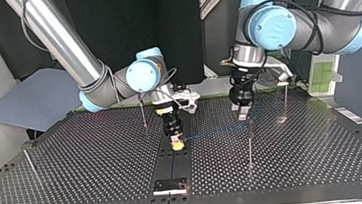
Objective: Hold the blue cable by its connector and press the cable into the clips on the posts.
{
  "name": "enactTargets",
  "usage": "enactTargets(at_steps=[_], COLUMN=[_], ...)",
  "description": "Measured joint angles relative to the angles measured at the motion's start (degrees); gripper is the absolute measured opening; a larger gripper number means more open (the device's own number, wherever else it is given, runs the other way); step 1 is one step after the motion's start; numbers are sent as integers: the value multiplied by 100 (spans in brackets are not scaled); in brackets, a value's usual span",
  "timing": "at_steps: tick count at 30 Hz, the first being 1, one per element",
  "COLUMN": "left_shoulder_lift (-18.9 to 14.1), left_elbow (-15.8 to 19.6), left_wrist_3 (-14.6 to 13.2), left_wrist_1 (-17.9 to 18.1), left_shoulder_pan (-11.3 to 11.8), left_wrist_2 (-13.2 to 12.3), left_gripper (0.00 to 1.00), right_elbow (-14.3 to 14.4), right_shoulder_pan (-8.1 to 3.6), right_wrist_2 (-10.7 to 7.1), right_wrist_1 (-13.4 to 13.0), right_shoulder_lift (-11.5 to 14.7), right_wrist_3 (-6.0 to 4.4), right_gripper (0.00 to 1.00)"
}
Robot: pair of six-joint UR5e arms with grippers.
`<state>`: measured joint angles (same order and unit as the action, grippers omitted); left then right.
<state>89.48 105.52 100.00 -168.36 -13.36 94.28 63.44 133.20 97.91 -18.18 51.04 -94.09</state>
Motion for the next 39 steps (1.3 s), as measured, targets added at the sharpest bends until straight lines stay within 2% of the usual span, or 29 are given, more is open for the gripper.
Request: enactTargets(at_steps=[5, 11, 18, 25, 31, 39], left_shoulder_lift=[120, 172, 409, 478, 733, 1027], left_elbow=[0, -4, -186, -521, -791, -858], left_wrist_3=[14, 107, 16, 13, -63, -124], left_wrist_1=[240, 404, 436, 498, 340, 348], left_shoulder_pan=[-123, -231, -396, -652, -721, -717], left_wrist_2=[81, 343, 605, 949, 1215, 1367], left_gripper=[100, 100, 100, 100, 100, 100], right_elbow=[-1, -1, -1, 3, 2, 0], right_shoulder_pan=[0, 0, 1, 7, 1, -42], right_wrist_2=[6, 1, 4, 0, -1, -9], right_wrist_1=[-1, 5, 6, 22, 24, 24], right_shoulder_lift=[0, 0, 0, 0, -1, -1], right_wrist_3=[18, 32, 38, 38, 38, 36], right_gripper=[0, 0, 0, 0, 0, 0])
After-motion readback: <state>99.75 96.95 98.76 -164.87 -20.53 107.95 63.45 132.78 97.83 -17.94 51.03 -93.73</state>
